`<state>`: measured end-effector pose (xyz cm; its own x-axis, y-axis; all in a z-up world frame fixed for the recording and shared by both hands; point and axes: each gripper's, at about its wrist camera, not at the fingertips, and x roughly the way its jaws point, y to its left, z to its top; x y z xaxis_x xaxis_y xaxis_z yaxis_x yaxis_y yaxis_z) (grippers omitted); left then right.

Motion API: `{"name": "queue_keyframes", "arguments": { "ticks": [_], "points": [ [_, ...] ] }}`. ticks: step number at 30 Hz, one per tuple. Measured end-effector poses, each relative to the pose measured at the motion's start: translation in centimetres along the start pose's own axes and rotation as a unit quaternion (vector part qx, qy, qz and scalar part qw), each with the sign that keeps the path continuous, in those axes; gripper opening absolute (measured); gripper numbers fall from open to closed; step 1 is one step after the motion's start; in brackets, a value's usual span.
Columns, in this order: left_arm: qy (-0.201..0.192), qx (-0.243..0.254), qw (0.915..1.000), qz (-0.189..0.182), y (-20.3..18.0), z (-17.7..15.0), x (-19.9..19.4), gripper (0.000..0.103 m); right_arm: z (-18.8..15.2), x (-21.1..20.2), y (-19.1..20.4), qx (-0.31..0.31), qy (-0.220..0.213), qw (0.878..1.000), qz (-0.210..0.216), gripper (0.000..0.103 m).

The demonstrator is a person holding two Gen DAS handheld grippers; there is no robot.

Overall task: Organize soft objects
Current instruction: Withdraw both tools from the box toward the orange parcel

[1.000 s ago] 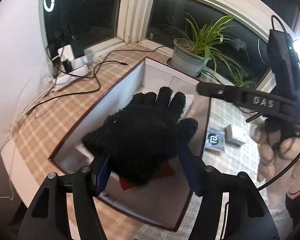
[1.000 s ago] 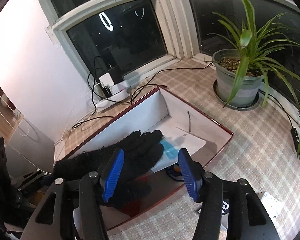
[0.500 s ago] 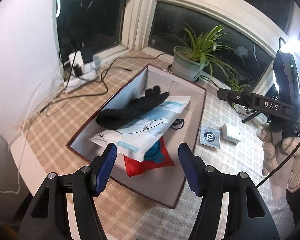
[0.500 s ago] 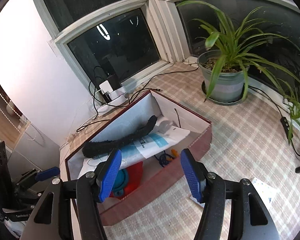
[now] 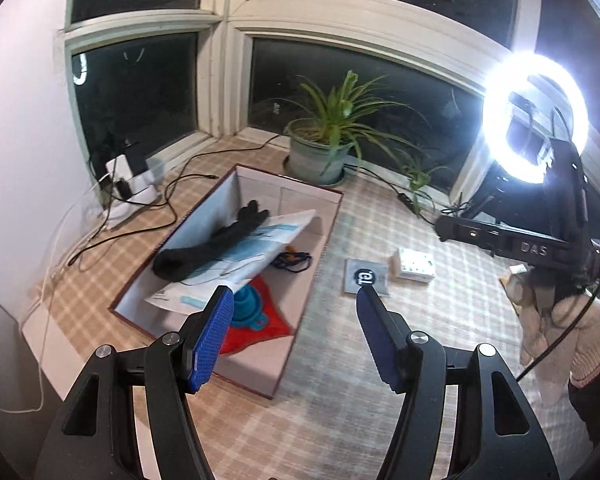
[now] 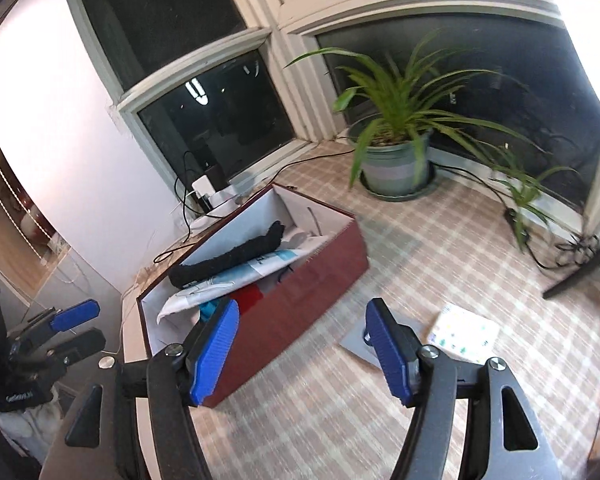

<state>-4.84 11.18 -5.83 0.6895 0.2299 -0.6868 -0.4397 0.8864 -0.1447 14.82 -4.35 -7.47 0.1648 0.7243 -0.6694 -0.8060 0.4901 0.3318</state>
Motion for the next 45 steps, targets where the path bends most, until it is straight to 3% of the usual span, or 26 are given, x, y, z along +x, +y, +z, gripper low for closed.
{"name": "queue_keyframes", "arguments": {
  "ticks": [10, 16, 22, 32, 37, 42, 45],
  "points": [
    [0.008, -0.024, 0.9981, -0.056, -2.8, -2.9, 1.7, 0.063, -5.6, -7.6, -4.7, 0.047, -0.051, 0.997, -0.04, 0.064],
    [0.032, 0.007, 0.9957, -0.087, -6.5, -4.3, 3.3, 0.063, -10.3, -12.3, -7.9, 0.066, -0.076, 0.99, -0.095, 0.066],
    [0.053, 0.039, 0.9892, -0.131, -10.5, -4.2, 4.5, 0.063, -14.1, -16.6, -12.0, 0.126, -0.092, 0.98, -0.126, 0.069],
    [0.086, 0.081, 0.9708, -0.209, -20.2, -4.6, 7.5, 0.063, -17.5, -23.6, -19.9, 0.216, -0.107, 0.954, -0.178, 0.069],
    [0.105, 0.067, 0.9606, -0.248, -25.5, -4.7, 9.7, 0.063, -18.1, -25.6, -24.1, 0.242, -0.09, 0.95, -0.175, 0.069],
    [0.122, 0.069, 0.9547, -0.262, -30.2, -4.7, 12.4, 0.063, -17.5, -26.0, -29.0, 0.262, -0.08, 0.95, -0.152, 0.069],
    [0.162, 0.059, 0.9462, -0.274, -32.9, -5.2, 15.6, 0.063, -16.8, -24.9, -31.9, 0.266, -0.065, 0.952, -0.138, 0.069]
  ]
}}
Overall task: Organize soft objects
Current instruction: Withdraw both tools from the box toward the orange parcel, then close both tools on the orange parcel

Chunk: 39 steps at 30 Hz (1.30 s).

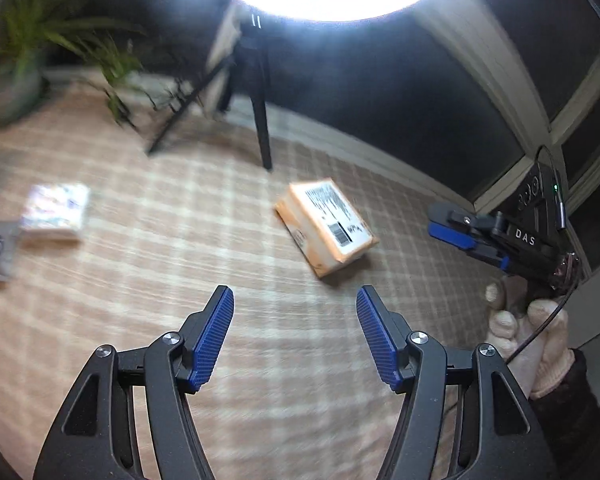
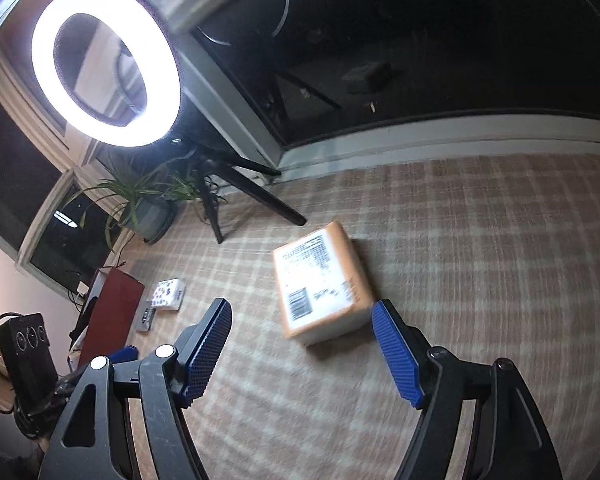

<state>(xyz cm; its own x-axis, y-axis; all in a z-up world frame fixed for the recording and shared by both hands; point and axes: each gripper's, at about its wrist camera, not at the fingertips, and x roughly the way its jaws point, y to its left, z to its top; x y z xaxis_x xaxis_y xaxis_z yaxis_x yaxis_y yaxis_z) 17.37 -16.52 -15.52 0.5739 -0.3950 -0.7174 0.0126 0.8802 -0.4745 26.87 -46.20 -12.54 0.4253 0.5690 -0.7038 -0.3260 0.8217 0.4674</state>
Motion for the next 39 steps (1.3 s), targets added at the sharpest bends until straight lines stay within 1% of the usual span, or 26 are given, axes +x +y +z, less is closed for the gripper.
{"name": "queue_keyframes", "arguments": {
  "ticks": [2, 5, 8, 14, 17, 23, 28, 30, 31, 33, 34, 37, 39],
  "points": [
    [0.021, -0.018, 0.9996, -0.008, 0.1, 0.3, 2.3, 0.063, 0.9, 1.7, -1.1, 0.005, 0.014, 1.0, 0.002, 0.069],
    [0.038, -0.024, 0.999, -0.004, -0.2, 0.5, 5.2, 0.063, 1.4, 3.8, -2.2, 0.01, 0.037, 0.999, 0.015, 0.069],
    [0.049, -0.031, 0.9983, -0.008, -0.5, 0.7, 7.3, 0.063, 1.5, 5.6, -2.9, 0.006, 0.055, 0.998, 0.02, 0.069],
    [0.06, -0.038, 0.9974, -0.009, -1.0, 1.9, 9.7, 0.063, 2.0, 8.5, -4.2, 0.019, 0.077, 0.996, 0.042, 0.069],
    [0.064, -0.033, 0.9974, -0.002, -1.3, 2.6, 10.8, 0.063, 2.3, 9.6, -4.6, 0.021, 0.083, 0.995, 0.047, 0.069],
    [0.079, -0.042, 0.996, -0.002, -1.6, 3.2, 12.7, 0.063, 2.9, 10.8, -4.8, 0.021, 0.092, 0.994, 0.06, 0.068],
    [0.079, -0.033, 0.9963, 0.001, -2.2, 3.4, 13.4, 0.064, 3.0, 11.5, -5.1, 0.02, 0.106, 0.993, 0.056, 0.061],
    [0.077, -0.031, 0.9965, 0.001, -2.3, 3.6, 13.6, 0.063, 2.9, 11.7, -5.2, 0.021, 0.111, 0.992, 0.059, 0.055],
    [0.078, -0.029, 0.9965, -0.003, -2.4, 3.6, 13.6, 0.061, 2.8, 11.8, -5.2, 0.021, 0.113, 0.991, 0.061, 0.05],
    [0.076, -0.025, 0.9968, -0.005, -2.8, 4.0, 14.3, 0.057, 2.6, 12.0, -5.1, 0.022, 0.119, 0.991, 0.065, 0.047],
    [0.076, -0.021, 0.9968, -0.007, -3.1, 4.2, 14.7, 0.052, 2.5, 12.1, -5.0, 0.021, 0.12, 0.99, 0.064, 0.043],
    [0.074, -0.008, 0.9972, 0.0, -3.5, 4.4, 15.0, 0.052, 2.3, 12.2, -4.6, 0.022, 0.123, 0.99, 0.07, 0.041],
    [0.073, -0.003, 0.9974, 0.001, -3.6, 4.4, 15.0, 0.052, 2.2, 12.2, -4.4, 0.02, 0.12, 0.99, 0.064, 0.041]
  ]
}}
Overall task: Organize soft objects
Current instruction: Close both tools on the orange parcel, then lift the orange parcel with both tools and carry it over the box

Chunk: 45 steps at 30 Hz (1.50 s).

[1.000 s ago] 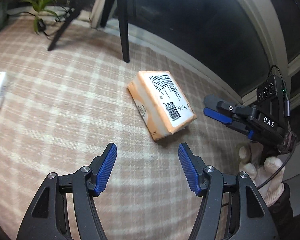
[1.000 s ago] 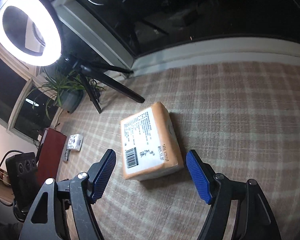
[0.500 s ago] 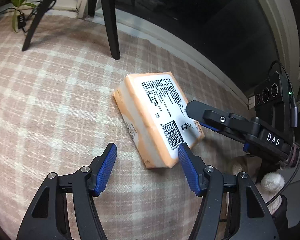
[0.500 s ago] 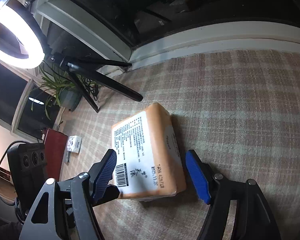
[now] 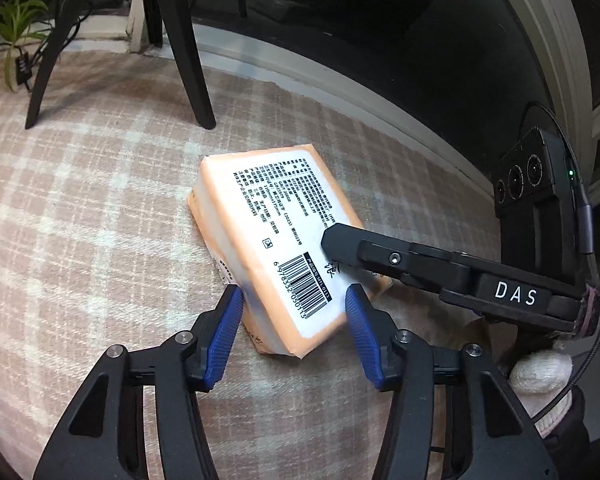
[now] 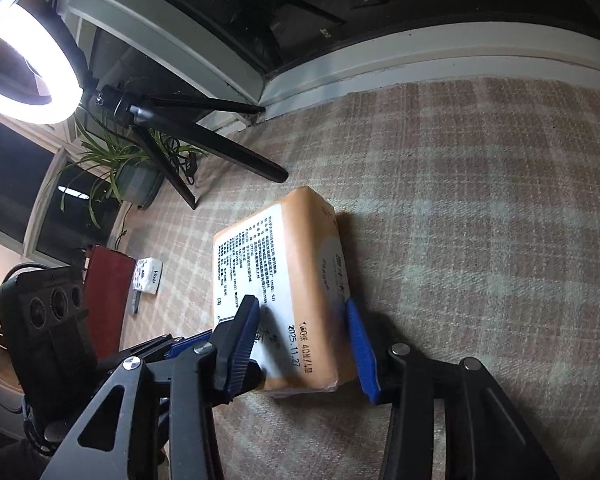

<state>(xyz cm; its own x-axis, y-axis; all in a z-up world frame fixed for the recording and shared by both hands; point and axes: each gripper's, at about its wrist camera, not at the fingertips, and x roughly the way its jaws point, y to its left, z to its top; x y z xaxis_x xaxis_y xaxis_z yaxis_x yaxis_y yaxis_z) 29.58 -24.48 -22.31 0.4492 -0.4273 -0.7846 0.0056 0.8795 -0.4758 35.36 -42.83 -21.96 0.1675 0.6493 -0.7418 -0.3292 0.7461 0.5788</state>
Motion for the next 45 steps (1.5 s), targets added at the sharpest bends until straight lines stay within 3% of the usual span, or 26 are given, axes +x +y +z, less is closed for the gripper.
{"name": "queue_keyframes", "arguments": {
  "ticks": [14, 27, 36, 45],
  "points": [
    [-0.028, 0.034, 0.999, 0.001, -0.4, -3.0, -6.2, 0.051, -2.4, -1.6, 3.6, -0.009, -0.018, 1.0, -0.003, 0.039],
    [-0.074, 0.054, 0.9958, -0.002, 0.6, -6.8, -16.3, 0.051, -6.8, -5.2, 12.9, -0.047, -0.045, 0.998, -0.004, 0.039],
    [-0.117, 0.052, 0.9917, 0.011, 4.6, -9.6, -24.6, 0.05, -9.1, -5.5, 21.2, -0.087, -0.051, 0.995, 0.016, 0.039],
    [-0.138, 0.032, 0.9896, 0.027, 11.2, -12.0, -31.5, 0.05, -10.9, -2.3, 30.2, -0.13, -0.043, 0.99, 0.038, 0.039]
  ]
}}
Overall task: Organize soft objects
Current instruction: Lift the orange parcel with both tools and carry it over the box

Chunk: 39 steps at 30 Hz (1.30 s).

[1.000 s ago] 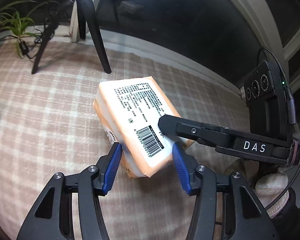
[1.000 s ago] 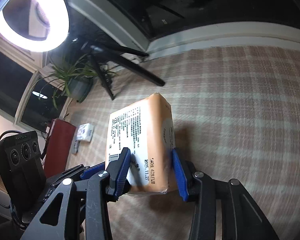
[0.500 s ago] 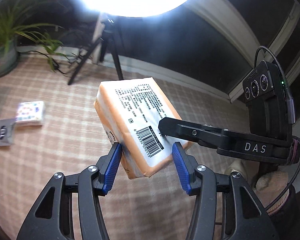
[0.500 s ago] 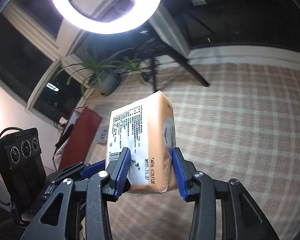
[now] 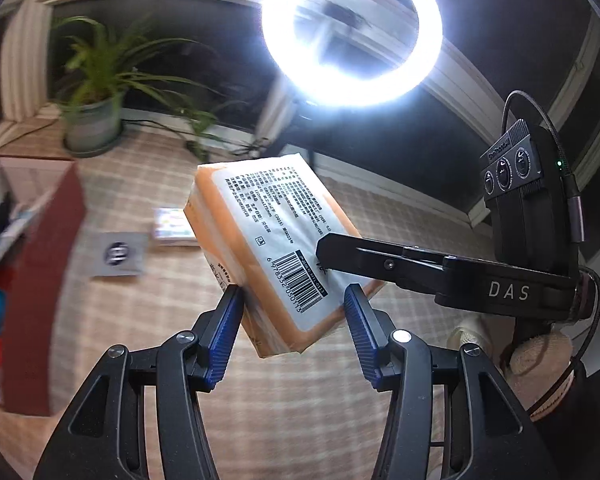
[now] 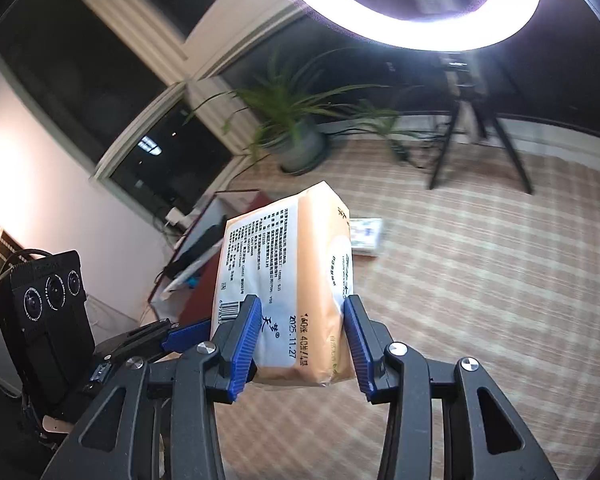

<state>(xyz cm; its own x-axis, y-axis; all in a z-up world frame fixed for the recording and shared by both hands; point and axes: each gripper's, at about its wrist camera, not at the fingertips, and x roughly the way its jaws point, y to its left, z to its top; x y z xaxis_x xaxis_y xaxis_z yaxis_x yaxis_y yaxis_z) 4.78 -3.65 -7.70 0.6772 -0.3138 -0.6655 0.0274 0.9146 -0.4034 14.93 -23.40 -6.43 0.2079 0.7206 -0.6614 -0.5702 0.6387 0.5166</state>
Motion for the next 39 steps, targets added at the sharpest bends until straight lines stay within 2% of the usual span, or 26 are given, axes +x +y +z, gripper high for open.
{"name": "queue_keyframes", "arguments": {
  "ticks": [10, 22, 29, 39],
  "points": [
    [-0.013, -0.027, 0.9991, 0.029, 8.2, 0.3, -6.2, 0.05, 1.3, 7.1, 10.3, -0.05, 0.02, 0.998, 0.026, 0.039],
    [-0.015, -0.065, 0.9965, 0.051, 18.0, 2.1, -10.4, 0.05, 3.5, 15.7, 19.1, -0.089, 0.045, 0.994, 0.048, 0.039],
    [-0.005, -0.086, 0.9938, 0.069, 22.1, 3.3, -10.3, 0.05, 5.1, 20.4, 21.8, -0.099, 0.059, 0.992, 0.045, 0.039],
    [0.017, -0.116, 0.9898, 0.081, 26.6, 4.3, -8.1, 0.05, 6.8, 25.7, 22.1, -0.102, 0.087, 0.99, 0.031, 0.039]
  ]
}}
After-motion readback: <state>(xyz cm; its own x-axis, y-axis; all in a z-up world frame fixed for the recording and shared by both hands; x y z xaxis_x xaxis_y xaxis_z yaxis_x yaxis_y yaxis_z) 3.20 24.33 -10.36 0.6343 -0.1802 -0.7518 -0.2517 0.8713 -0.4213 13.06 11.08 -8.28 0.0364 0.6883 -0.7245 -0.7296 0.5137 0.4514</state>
